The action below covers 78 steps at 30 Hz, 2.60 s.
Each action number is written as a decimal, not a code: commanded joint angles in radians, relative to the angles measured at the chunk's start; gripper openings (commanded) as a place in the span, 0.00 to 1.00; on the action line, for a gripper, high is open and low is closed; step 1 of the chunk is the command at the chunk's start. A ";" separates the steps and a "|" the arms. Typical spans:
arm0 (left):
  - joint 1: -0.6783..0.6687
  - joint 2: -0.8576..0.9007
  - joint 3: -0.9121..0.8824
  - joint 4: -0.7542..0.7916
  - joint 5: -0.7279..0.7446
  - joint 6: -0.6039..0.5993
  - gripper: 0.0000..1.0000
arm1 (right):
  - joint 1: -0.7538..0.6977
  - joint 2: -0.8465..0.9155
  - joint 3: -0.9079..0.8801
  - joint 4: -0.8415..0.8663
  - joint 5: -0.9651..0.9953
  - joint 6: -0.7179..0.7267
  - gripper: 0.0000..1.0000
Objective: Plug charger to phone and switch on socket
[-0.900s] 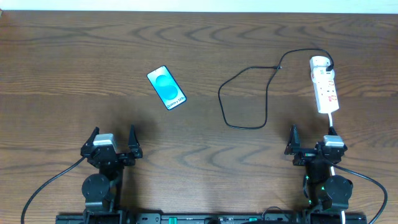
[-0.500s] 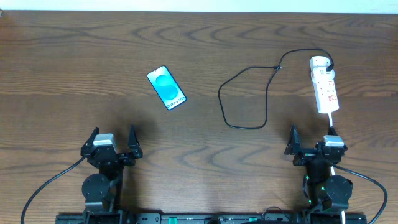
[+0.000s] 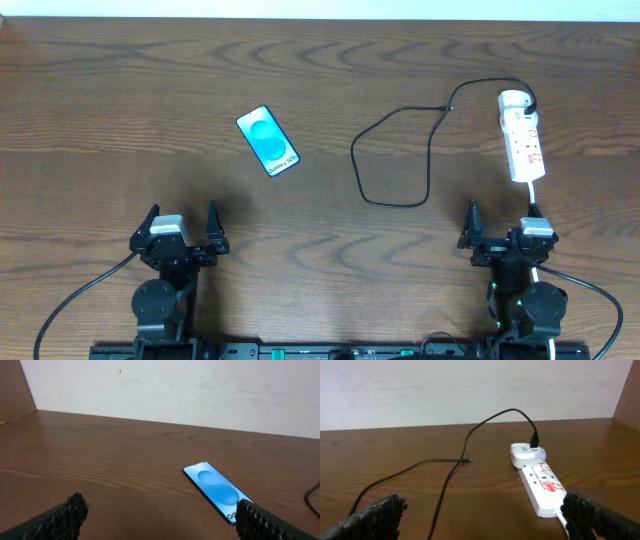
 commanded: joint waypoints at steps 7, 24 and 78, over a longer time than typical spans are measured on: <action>-0.003 -0.006 -0.030 -0.016 0.006 0.021 0.96 | 0.007 -0.011 -0.003 -0.003 0.000 0.010 0.99; -0.003 -0.005 -0.029 0.003 0.028 0.012 0.96 | 0.007 -0.011 -0.003 -0.003 0.000 0.010 0.99; -0.004 0.981 1.289 -0.504 0.204 -0.070 0.96 | 0.007 -0.011 -0.003 -0.003 0.000 0.010 0.99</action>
